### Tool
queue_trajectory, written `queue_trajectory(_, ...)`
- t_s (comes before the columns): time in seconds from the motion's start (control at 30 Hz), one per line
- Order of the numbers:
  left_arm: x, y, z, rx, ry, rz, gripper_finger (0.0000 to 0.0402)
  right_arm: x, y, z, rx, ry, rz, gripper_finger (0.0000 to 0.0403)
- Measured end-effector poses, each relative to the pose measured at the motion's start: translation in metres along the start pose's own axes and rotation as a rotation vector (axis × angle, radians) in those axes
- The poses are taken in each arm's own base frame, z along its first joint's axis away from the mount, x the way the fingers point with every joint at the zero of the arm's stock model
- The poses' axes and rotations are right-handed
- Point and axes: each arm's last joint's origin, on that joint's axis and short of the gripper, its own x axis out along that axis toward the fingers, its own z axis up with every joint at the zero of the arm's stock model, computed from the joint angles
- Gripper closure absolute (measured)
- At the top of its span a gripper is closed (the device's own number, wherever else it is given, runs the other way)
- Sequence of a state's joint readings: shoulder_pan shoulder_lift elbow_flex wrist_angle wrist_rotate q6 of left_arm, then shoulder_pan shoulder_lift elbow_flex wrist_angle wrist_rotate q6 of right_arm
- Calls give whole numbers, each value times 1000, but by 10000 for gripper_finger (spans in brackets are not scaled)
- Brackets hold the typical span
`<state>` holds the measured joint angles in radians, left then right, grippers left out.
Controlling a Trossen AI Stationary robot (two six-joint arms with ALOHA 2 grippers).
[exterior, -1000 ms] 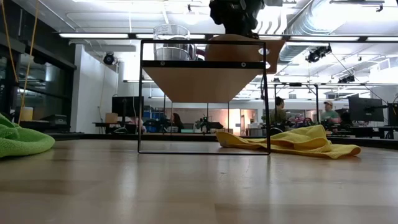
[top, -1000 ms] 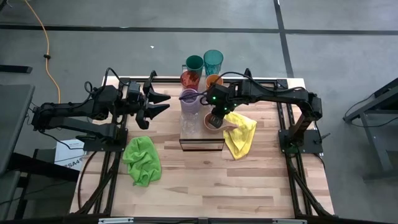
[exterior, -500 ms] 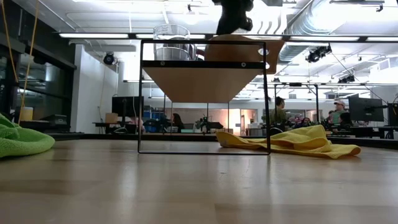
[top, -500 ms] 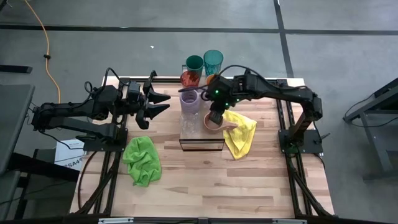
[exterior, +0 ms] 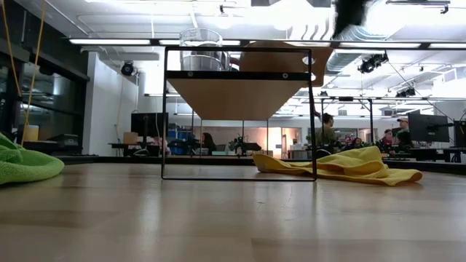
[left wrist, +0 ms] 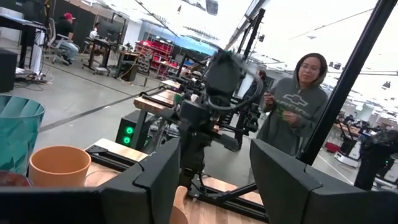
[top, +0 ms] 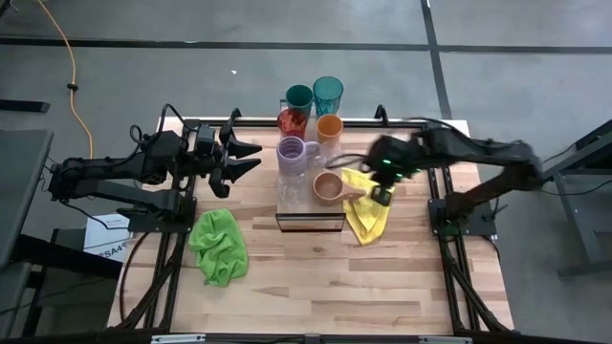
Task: Stack small to large cups/mugs on shelf
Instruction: Put the brown mug on the shelf
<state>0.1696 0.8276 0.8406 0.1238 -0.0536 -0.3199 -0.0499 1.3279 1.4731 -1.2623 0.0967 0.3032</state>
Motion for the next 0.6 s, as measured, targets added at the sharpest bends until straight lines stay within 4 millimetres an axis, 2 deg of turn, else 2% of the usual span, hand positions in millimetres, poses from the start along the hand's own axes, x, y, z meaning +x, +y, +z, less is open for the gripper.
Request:
queue_trajectory(0.1, 0, 0, 0, 0, 0, 1, 220, 3, -6, -32, 61, -12, 18, 401)
queue_trajectory(0.23, 0, 0, 0, 0, -1, 3, 220, 20, -9, -54, 102, -23, 93, 402)
queue_trajectory(0.4, 0, 0, 0, 0, -1, 3, 220, 46, -4, -55, 106, -58, 169, 402)
queue_trajectory(0.6, 0, 0, 0, 0, -3, 11, 220, 55, -2, -44, 110, -137, 162, 403)
